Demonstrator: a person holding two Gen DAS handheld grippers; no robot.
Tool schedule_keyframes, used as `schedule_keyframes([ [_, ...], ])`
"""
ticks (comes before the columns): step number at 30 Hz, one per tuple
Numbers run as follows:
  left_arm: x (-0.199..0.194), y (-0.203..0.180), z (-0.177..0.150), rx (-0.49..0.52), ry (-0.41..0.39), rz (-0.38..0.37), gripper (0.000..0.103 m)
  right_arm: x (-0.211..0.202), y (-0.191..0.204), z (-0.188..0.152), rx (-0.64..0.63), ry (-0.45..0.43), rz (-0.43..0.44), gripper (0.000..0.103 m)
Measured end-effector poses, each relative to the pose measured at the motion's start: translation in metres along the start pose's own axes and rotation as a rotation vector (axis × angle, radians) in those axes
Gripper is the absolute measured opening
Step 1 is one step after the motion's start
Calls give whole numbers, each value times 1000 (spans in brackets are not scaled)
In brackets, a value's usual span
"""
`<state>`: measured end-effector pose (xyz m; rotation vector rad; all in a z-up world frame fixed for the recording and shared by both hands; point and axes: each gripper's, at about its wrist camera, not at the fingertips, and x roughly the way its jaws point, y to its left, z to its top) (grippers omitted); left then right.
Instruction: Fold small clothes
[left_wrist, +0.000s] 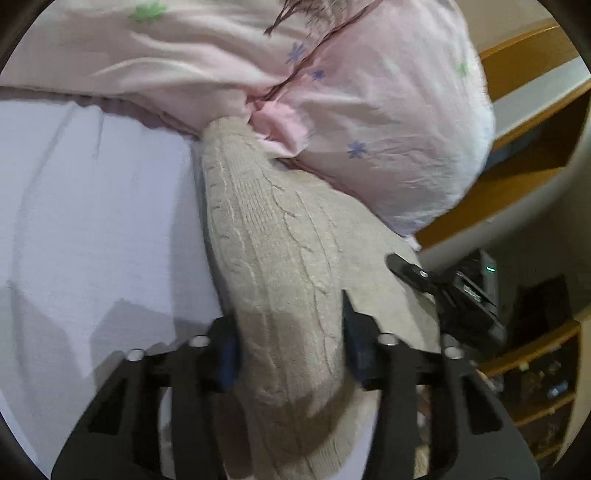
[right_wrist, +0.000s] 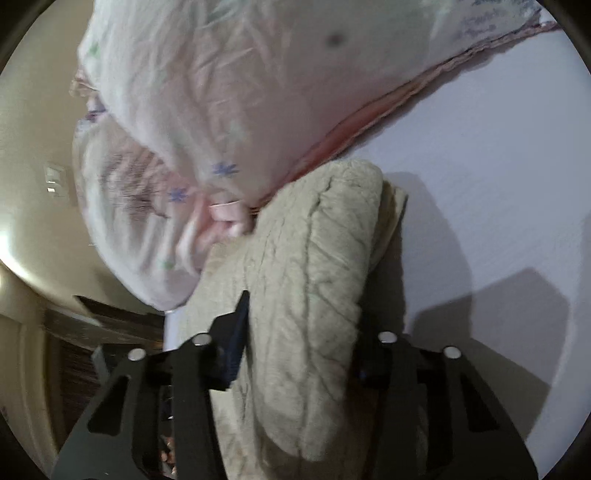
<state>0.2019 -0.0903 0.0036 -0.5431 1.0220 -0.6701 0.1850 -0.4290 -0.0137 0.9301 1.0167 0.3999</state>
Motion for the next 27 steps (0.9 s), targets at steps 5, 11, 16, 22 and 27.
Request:
schedule_keyframes([
  [5,-73,14,0,140,-88,99,41,47,54,-22,-134,148,160,40],
  [11,-95,63,11,62,-125,221,52,59,89,-34,-302,20,-132,57],
  [16,-86,54,6,124,-145,268,63,69,83,-33,-263,71,-46,28],
  [22,-94,47,-2,134,-177,262,64,68,80,-17,-273,-96,-222,12],
  [27,-121,19,-28,230,-235,362,84,51,94,-33,-342,-171,-305,23],
])
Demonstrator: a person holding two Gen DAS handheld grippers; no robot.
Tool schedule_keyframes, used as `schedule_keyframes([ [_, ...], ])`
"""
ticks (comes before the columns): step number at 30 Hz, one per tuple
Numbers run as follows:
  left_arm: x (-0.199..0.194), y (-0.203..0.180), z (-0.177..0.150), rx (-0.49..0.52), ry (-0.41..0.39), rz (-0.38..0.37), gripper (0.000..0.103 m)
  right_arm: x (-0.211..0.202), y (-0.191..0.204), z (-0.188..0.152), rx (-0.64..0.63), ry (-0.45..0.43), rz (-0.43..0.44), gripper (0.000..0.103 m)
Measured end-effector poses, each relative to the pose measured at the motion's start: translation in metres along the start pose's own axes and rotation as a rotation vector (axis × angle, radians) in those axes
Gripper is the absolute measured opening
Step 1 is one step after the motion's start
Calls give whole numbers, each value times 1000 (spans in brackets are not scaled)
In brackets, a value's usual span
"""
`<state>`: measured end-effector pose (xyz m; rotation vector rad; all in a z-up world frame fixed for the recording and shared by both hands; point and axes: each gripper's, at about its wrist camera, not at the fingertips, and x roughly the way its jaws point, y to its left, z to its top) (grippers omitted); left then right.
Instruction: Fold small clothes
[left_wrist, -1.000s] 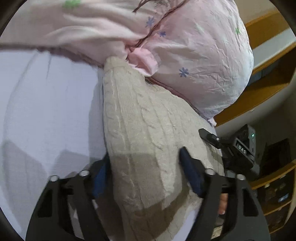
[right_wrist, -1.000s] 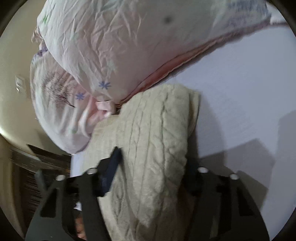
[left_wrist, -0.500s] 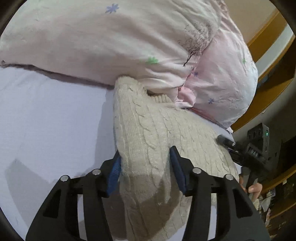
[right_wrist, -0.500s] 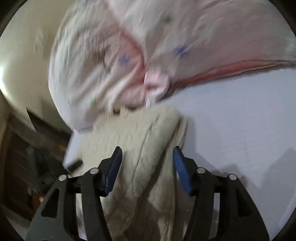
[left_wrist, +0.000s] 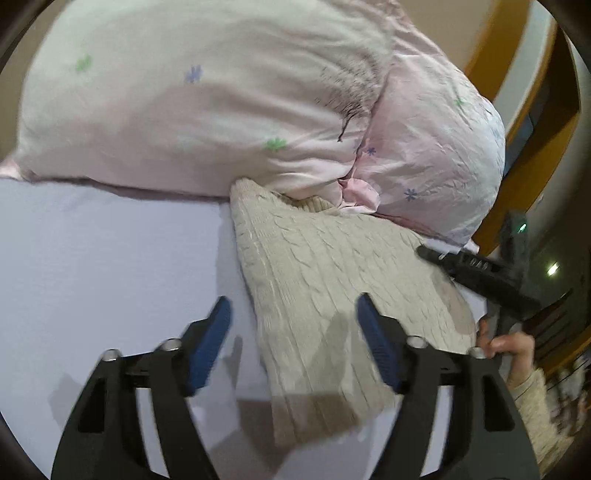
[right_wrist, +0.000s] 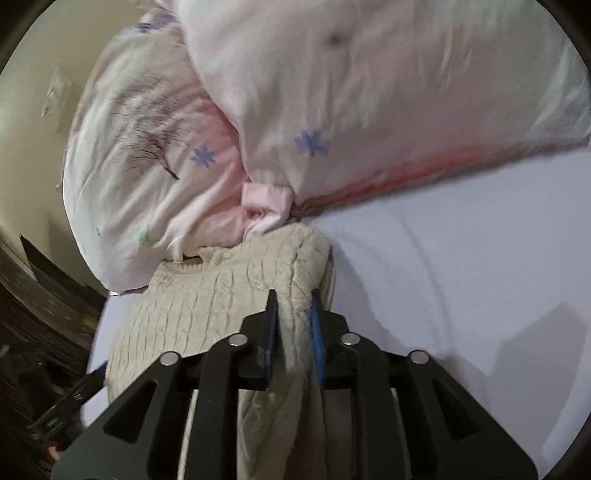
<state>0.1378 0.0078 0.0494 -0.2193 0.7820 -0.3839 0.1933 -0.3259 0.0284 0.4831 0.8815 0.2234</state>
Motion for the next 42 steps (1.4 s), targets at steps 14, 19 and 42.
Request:
schedule_keyframes([
  [14,-4,-19,-77,53,155,231,102,-94,34,-133,-336,32,-308,101],
  [19,5,-29,-88,121,170,336,102,-55,46,-146,-360,115,-364,101],
  [42,5,-26,-91,121,146,375,102,-41,55,-157,-310,121,-391,101],
])
